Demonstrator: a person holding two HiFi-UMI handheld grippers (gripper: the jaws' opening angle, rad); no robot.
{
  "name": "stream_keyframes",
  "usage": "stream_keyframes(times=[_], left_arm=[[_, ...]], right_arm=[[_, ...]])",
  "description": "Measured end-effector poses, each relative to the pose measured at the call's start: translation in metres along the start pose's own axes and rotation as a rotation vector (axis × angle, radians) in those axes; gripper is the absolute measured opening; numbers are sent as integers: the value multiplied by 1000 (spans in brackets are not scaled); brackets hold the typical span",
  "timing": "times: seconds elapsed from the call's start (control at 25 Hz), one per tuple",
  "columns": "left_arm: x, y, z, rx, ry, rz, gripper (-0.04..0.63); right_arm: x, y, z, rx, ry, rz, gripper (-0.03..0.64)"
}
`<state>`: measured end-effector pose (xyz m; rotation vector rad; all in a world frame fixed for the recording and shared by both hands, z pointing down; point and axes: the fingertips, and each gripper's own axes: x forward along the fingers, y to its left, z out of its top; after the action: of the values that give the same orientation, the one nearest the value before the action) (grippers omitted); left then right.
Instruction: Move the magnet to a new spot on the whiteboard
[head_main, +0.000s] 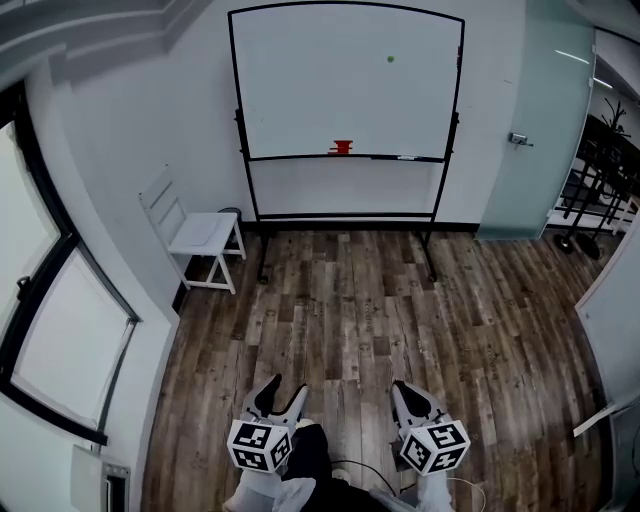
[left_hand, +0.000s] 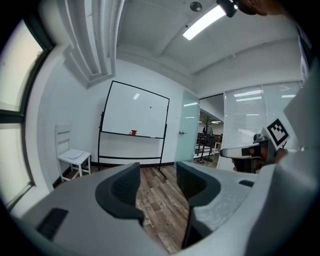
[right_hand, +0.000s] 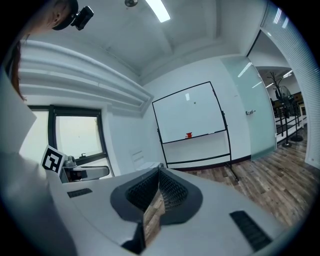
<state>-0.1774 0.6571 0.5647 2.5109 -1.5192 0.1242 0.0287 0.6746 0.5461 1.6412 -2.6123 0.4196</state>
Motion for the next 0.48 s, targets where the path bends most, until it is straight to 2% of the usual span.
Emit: stream_keyframes(times=[0.48], left_arm=[[34,-3,-1,-24,16,-18,221]], right_arm=[[8,-31,-2,25,15,-33,28]])
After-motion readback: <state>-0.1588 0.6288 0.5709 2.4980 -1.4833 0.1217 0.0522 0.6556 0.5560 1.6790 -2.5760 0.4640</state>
